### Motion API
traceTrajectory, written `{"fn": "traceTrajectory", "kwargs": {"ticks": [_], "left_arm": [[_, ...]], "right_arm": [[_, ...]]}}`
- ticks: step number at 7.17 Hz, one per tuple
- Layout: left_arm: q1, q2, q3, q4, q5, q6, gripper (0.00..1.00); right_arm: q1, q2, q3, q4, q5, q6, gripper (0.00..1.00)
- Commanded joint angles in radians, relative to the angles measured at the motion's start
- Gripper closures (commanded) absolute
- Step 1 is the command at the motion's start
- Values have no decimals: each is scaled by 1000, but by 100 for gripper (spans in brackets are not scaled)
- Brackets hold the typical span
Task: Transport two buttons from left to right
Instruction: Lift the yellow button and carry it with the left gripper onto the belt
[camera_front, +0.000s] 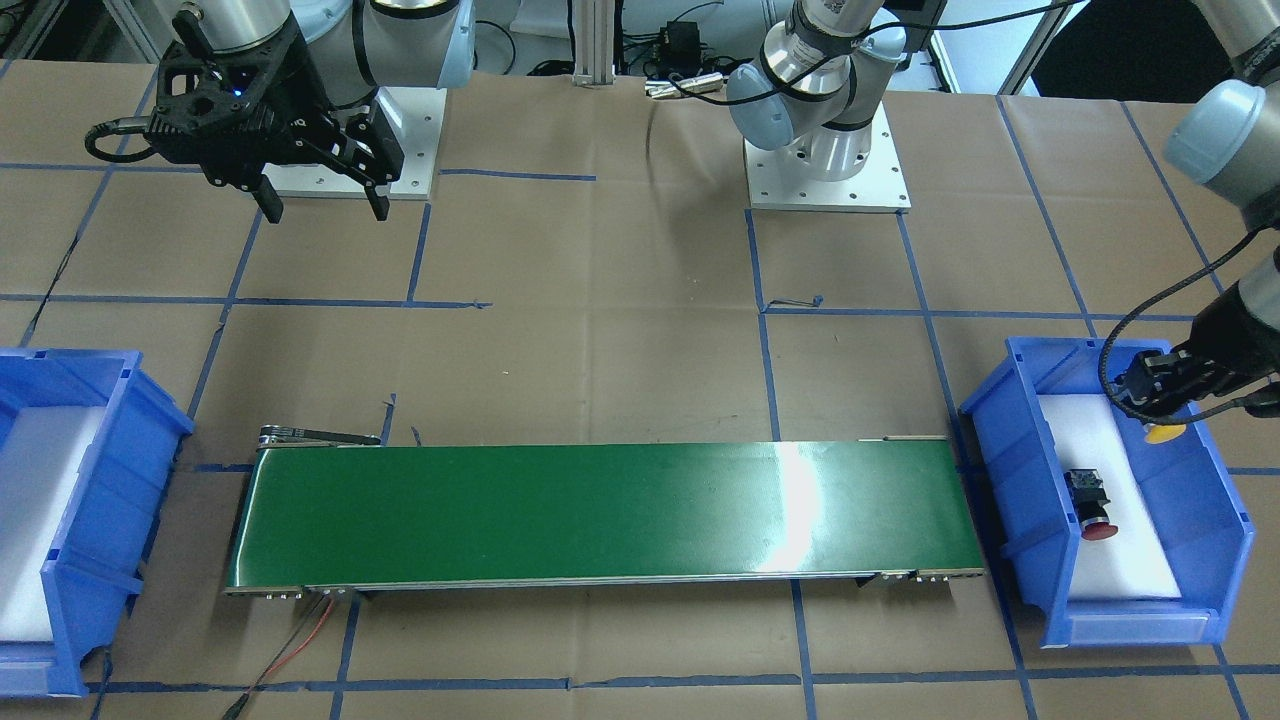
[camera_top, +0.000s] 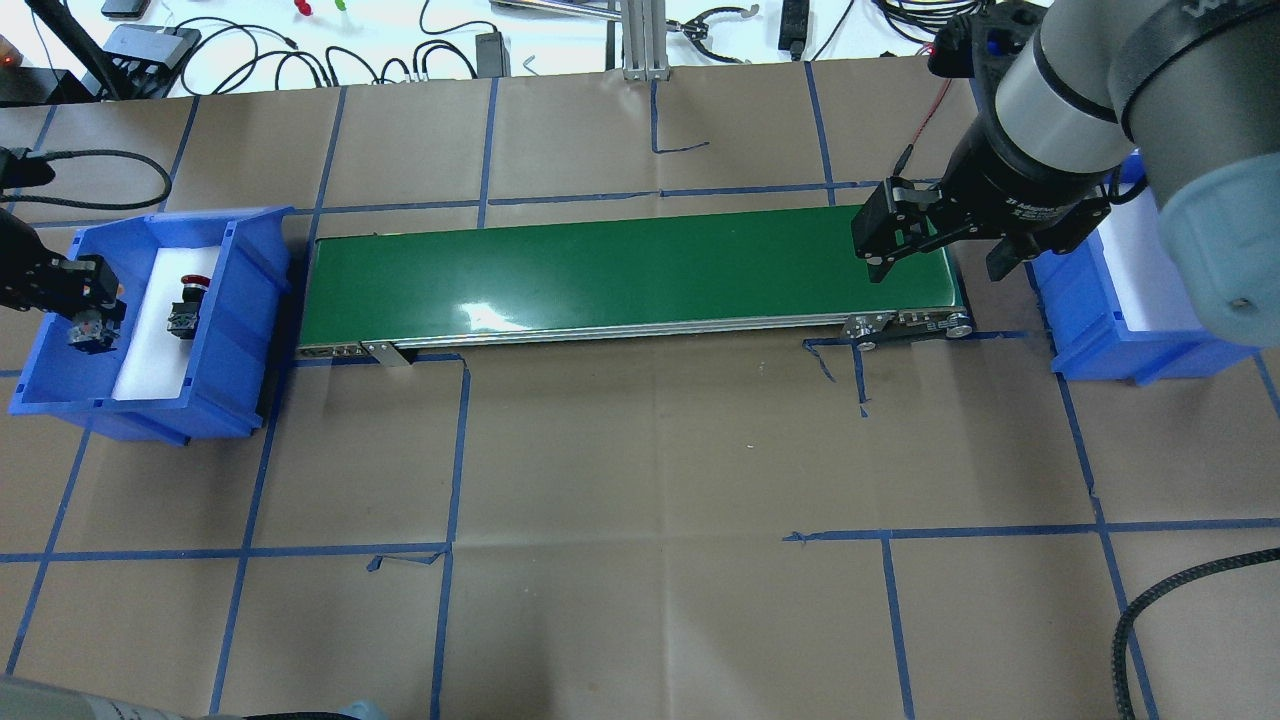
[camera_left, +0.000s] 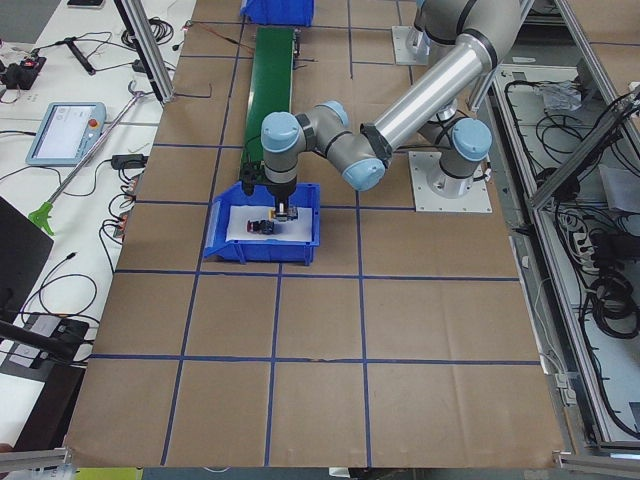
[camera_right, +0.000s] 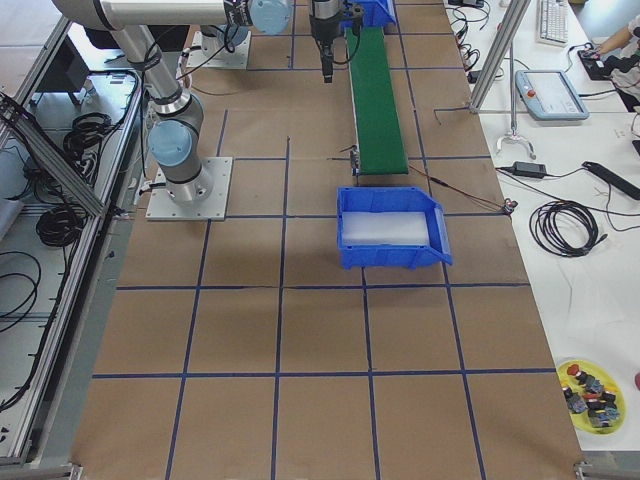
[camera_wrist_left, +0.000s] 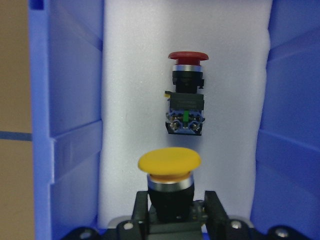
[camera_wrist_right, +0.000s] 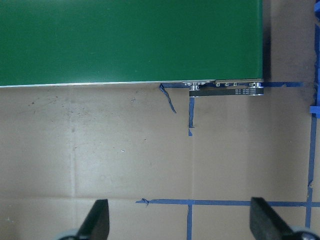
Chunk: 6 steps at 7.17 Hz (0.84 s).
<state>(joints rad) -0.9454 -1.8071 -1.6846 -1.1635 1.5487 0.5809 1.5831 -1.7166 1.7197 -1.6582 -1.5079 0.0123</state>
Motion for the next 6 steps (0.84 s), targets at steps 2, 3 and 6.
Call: {"fn": "traceTrajectory", "kwargs": {"ticks": [2,3,6], "left_arm": [[-120,18,106,-87,-1,7,100],[-216,37,114,-99,2,-25,100],[-415,5,114,-94,1,-336,100]], "right_arm": [[0,0,0,0,0,0,0],[0,0,0,-2,0,0,0],[0,2,0,-2,2,0,0]]}}
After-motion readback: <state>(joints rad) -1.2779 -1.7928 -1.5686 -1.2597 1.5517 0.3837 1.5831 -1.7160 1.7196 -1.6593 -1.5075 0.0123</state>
